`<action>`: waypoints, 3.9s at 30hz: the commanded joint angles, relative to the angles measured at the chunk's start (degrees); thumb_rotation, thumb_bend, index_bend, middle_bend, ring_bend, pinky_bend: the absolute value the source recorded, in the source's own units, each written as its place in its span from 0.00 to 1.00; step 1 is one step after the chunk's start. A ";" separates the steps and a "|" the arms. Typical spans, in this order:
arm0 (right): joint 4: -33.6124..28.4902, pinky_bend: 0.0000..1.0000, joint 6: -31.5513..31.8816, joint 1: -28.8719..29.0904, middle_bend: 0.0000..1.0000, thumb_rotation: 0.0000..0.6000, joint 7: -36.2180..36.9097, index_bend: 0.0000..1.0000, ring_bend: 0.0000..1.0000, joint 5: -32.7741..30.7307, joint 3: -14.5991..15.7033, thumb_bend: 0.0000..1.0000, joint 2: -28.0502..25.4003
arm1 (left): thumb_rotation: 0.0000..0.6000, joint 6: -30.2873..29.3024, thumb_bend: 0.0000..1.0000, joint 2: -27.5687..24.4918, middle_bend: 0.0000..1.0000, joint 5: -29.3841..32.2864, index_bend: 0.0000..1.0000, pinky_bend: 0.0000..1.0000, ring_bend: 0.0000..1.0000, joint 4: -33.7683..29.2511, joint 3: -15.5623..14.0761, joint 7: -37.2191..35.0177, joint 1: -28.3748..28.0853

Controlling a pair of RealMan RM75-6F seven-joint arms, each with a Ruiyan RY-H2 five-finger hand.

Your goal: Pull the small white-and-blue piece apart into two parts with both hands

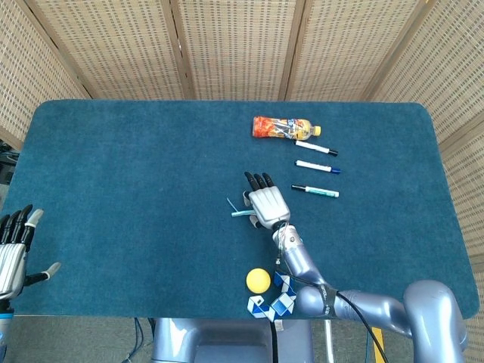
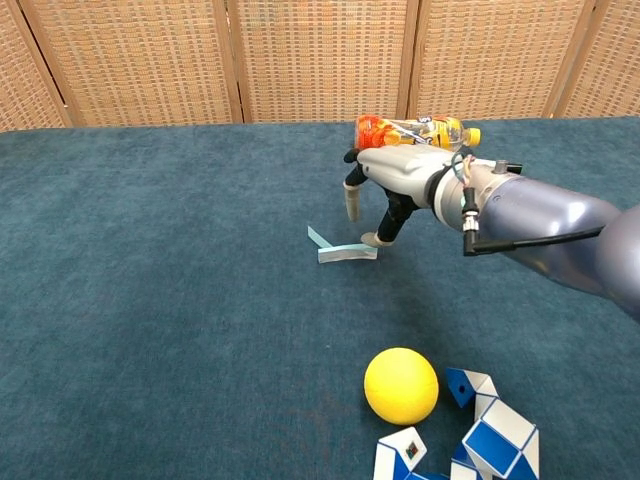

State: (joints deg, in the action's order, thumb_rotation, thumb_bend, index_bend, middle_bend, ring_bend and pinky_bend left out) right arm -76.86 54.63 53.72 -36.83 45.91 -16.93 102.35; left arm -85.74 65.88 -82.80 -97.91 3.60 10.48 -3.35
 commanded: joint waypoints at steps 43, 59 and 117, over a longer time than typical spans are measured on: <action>17.79 0.00 -1.99 2.53 0.00 1.00 0.46 0.58 0.00 3.97 1.19 0.55 10.29 | 1.00 0.65 0.00 -0.64 0.00 1.40 0.00 0.00 0.00 -0.06 0.10 -1.24 -0.43; 4.08 0.00 3.77 -0.49 0.00 1.00 2.56 0.60 0.00 10.75 1.47 0.57 2.69 | 1.00 0.88 0.00 -0.07 0.04 -1.08 0.00 0.03 0.06 2.28 1.66 -0.39 -2.98; -14.14 0.00 12.04 0.72 0.00 1.00 -7.92 0.61 0.00 2.58 -1.80 0.57 -0.39 | 1.00 21.29 0.33 31.99 0.94 -10.60 0.49 0.94 0.97 36.81 7.32 -24.68 -43.31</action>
State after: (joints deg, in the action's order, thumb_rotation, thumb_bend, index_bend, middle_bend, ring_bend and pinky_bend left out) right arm -91.01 66.65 54.42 -44.72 48.52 -18.74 101.95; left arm -64.40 97.81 -93.46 -61.04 10.88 -14.15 -46.60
